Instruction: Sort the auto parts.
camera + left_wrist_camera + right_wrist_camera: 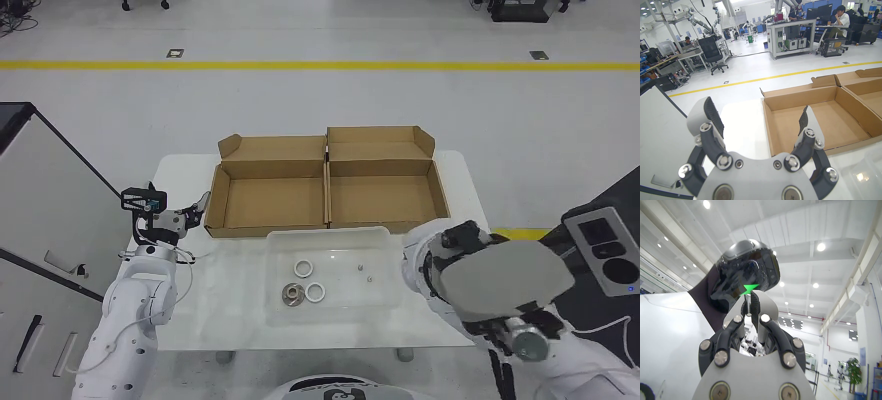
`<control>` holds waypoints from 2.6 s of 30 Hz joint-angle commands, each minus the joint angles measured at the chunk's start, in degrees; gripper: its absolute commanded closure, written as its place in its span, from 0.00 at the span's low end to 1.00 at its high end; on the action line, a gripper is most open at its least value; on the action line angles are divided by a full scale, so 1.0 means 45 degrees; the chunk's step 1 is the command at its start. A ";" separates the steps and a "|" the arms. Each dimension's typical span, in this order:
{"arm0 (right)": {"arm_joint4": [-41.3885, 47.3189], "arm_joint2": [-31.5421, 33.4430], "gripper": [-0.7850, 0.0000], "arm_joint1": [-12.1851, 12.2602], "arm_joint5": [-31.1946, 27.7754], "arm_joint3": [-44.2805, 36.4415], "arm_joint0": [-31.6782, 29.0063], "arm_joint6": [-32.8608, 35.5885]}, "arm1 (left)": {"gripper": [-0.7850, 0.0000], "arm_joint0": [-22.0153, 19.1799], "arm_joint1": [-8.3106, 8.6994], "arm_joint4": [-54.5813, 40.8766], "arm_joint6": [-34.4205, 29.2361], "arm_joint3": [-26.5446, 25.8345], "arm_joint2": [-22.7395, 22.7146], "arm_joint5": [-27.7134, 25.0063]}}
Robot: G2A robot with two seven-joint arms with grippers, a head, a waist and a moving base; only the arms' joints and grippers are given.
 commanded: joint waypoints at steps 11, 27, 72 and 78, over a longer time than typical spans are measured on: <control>0.2370 0.1310 1.00 0.0336 0.0234 -0.0317 -0.0838 0.4514 | 0.00 0.0000 0.0000 0.0000 0.0000 0.0000 0.0000 0.0000; 0.4210 0.1249 1.00 -0.0283 -0.0809 -0.0284 -0.1493 0.2907 | 0.00 0.0000 0.0000 0.0000 0.0000 0.0000 0.0000 0.0000; 0.6905 0.2104 1.00 -0.0534 -0.0230 0.0152 -0.1608 0.7686 | 0.00 0.0000 0.0000 0.0000 0.0000 0.0000 0.0000 0.0000; 0.6905 0.2104 1.00 -0.0534 -0.0230 0.0152 -0.1608 0.7686 | 0.00 0.0000 0.0000 0.0000 0.0000 0.0000 0.0000 0.0000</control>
